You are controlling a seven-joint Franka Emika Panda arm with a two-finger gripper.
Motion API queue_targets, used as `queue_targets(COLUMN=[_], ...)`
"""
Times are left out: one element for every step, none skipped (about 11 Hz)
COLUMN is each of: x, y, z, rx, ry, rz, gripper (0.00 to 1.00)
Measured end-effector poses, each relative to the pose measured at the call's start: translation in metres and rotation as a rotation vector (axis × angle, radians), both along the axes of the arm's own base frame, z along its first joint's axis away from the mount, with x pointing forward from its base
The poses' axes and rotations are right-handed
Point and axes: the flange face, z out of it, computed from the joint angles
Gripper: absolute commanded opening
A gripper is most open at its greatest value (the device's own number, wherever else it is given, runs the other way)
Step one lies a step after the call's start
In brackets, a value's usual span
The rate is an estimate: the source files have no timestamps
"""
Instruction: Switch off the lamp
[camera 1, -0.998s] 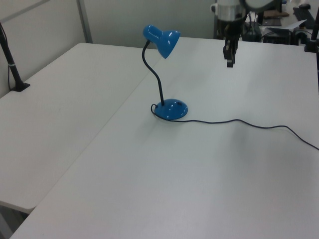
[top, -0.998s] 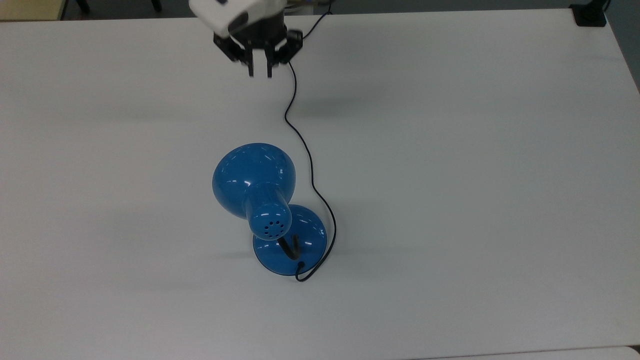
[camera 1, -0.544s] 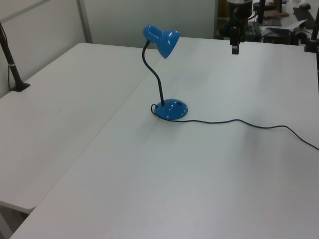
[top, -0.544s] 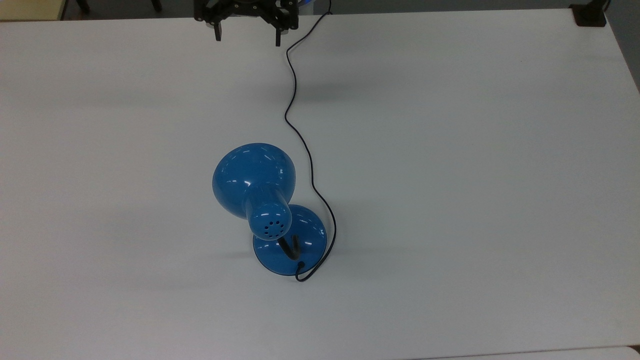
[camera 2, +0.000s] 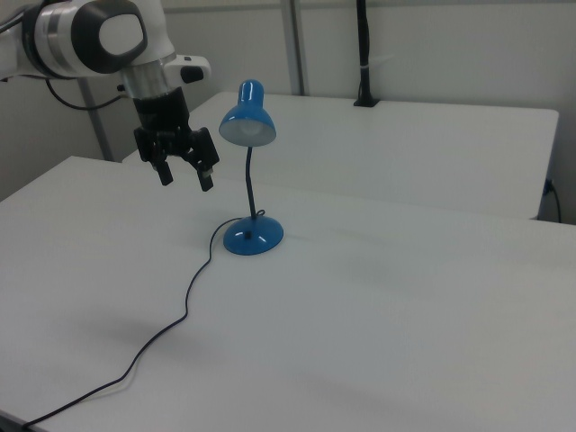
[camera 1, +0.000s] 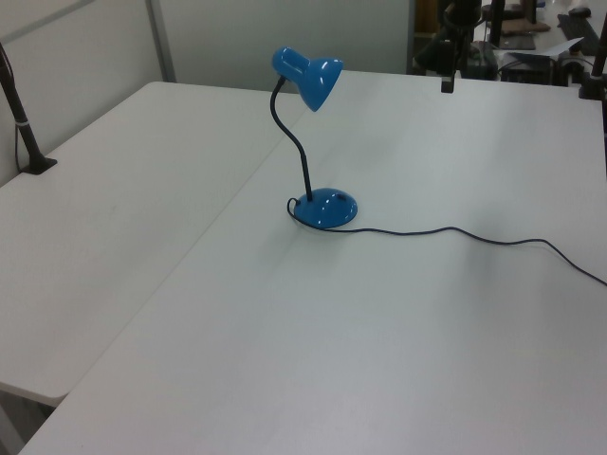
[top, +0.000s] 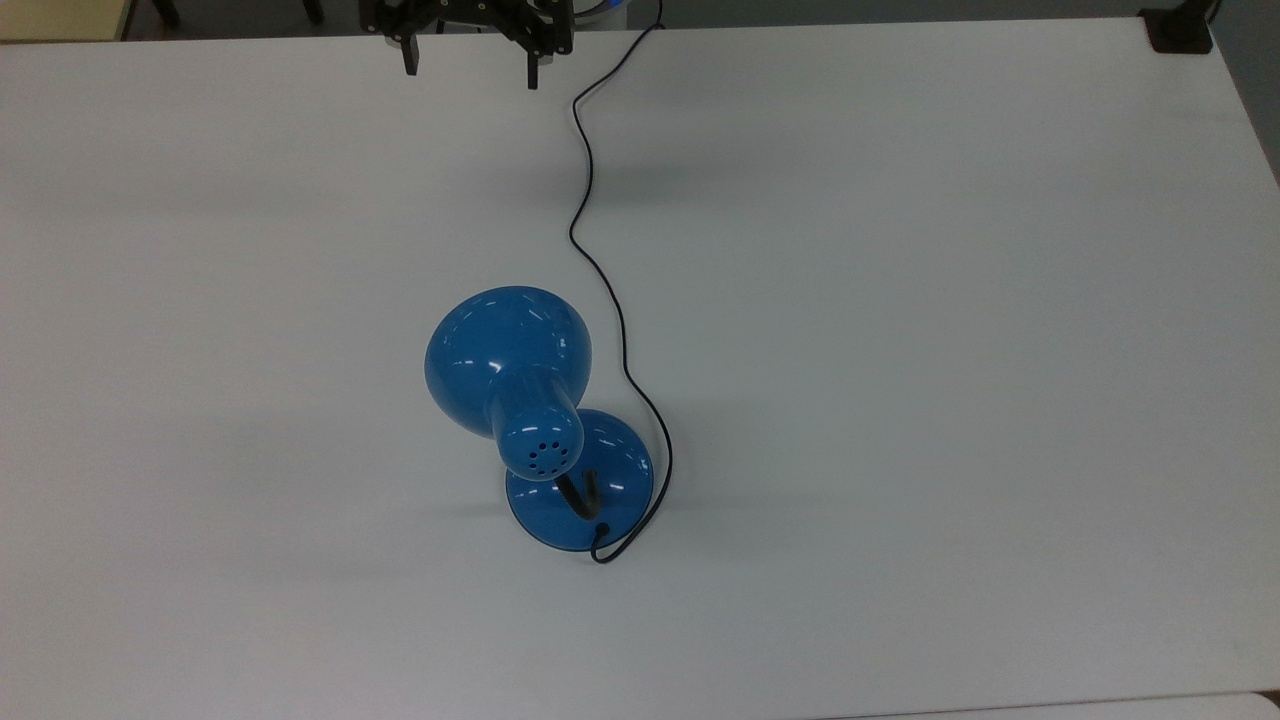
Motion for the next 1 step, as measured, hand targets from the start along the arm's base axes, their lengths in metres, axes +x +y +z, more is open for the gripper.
queue_targets(x=[0.0001], y=[0.0], z=[0.0005], rx=[0.0], ry=[-0.001], rz=[0.0], gripper=[1.0])
